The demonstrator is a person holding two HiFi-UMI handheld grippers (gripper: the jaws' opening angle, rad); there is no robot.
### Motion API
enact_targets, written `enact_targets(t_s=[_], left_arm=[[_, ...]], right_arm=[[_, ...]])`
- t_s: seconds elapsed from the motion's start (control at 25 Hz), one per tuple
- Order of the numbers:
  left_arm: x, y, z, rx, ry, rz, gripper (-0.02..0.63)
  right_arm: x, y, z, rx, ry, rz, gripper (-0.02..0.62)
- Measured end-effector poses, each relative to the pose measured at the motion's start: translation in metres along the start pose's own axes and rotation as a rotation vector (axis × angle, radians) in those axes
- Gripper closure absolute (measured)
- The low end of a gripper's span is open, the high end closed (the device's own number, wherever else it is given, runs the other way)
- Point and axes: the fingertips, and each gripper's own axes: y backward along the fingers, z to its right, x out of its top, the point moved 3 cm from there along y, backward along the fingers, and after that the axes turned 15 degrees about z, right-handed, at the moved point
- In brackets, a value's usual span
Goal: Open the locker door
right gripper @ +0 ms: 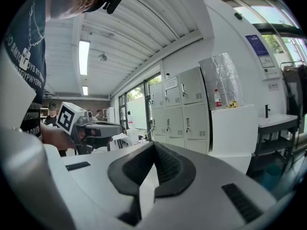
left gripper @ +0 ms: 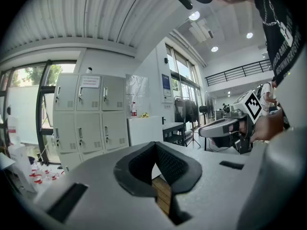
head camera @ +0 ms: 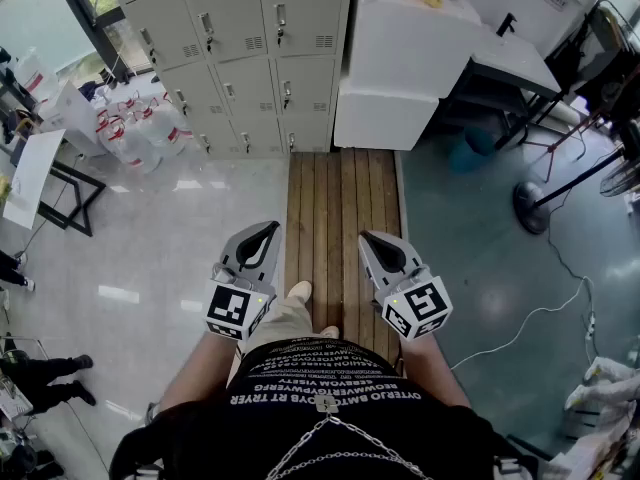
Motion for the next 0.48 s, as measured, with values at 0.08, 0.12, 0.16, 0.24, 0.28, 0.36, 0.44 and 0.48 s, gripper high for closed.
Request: enact_targets(t_s=[0.08, 0.12, 0.16, 0.24, 0.28, 0.36, 0.44, 0.48], left_arm=[[0.010, 0.006, 0.009, 0.007, -0.016, 0.020, 0.612], [0.015, 0.009, 0.013, 0.009, -0.021, 0.030, 0.612], [0.018, 0.012, 0.017, 0.011, -0.023, 0.039, 0.612], [0.024, 0.016, 0.022, 0.012, -0.023, 0.052, 0.612], [0.025, 0.017, 0.025, 0.013, -0.024, 0.056, 0.612], [0.027, 0.019, 0.028, 0.013, -0.024, 0.060, 0.612], [0.028, 0.019, 0.030, 0.015, -0.021, 0.055, 0.612], [0.028, 0.020, 0.031, 0.015, -0.021, 0.052, 0.612]], right_arm=[[0.007, 0.007, -0.005, 0.012, 0.010, -0.002, 0.600], [0.010, 0.010, -0.007, 0.018, 0.015, -0.002, 0.600], [0.013, 0.013, -0.010, 0.024, 0.020, 0.000, 0.600], [0.018, 0.018, -0.015, 0.036, 0.028, 0.008, 0.600], [0.021, 0.021, -0.016, 0.039, 0.030, 0.012, 0.600], [0.024, 0.024, -0.018, 0.042, 0.024, 0.021, 0.600], [0.026, 0.027, -0.018, 0.043, 0.003, 0.035, 0.600], [0.026, 0.028, -0.018, 0.042, -0.007, 0.040, 0.600]])
